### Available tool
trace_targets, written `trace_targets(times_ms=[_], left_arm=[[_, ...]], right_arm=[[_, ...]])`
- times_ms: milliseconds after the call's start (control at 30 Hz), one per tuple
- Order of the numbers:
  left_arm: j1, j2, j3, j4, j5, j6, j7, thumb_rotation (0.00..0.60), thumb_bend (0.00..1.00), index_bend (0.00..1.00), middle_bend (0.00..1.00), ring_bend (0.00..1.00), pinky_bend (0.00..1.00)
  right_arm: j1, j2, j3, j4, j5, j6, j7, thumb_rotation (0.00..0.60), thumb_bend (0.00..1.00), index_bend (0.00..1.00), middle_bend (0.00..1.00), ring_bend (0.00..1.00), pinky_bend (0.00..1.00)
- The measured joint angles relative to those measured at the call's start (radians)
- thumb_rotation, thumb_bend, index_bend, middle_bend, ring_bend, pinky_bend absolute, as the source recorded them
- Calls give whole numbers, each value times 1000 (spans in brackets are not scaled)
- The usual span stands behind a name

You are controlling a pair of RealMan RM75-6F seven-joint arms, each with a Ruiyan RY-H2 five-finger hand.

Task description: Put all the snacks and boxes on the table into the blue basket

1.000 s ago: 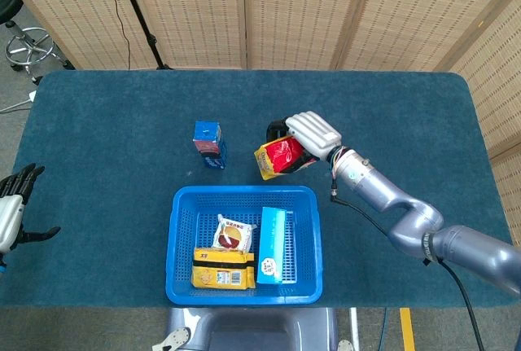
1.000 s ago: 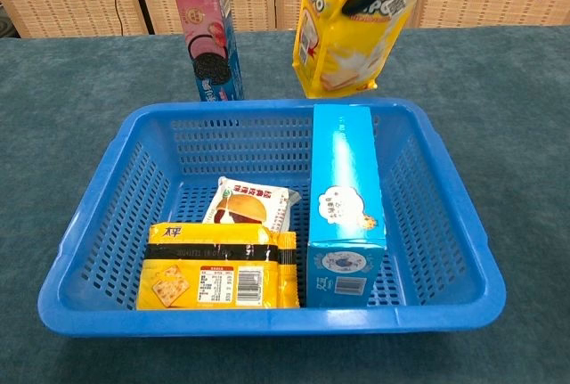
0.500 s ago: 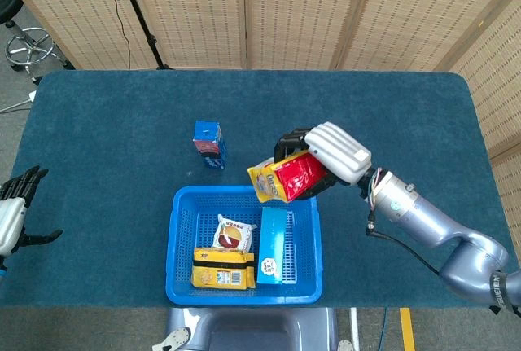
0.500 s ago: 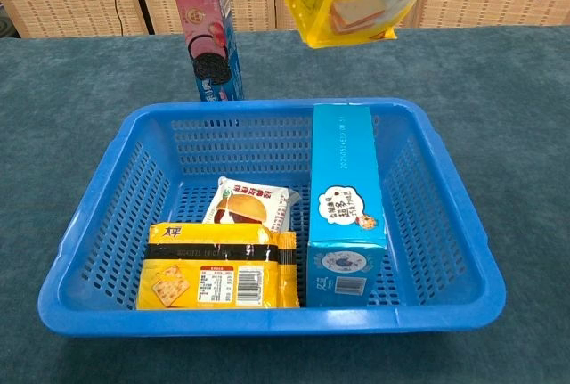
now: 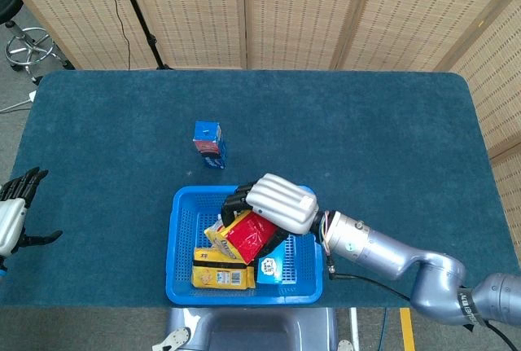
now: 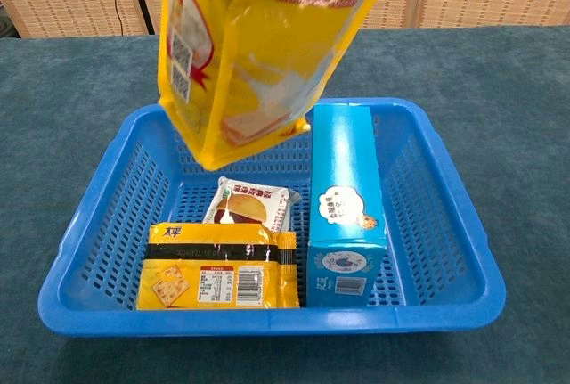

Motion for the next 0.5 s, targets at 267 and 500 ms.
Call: trace_targets(times_ms=[267, 500], left_arm=[[-6, 0, -2, 7, -10, -18, -7, 600, 120, 0, 0, 0, 0], [-6, -2, -4, 6, -17, -16, 0, 600, 119, 0, 0, 0, 0]], right_arm=[[33, -115, -21, -22, 83, -61, -116, 600, 47, 507, 450, 382, 563], [63, -183, -42, -24, 140, -127, -213, 600, 0, 0, 0, 0, 25]])
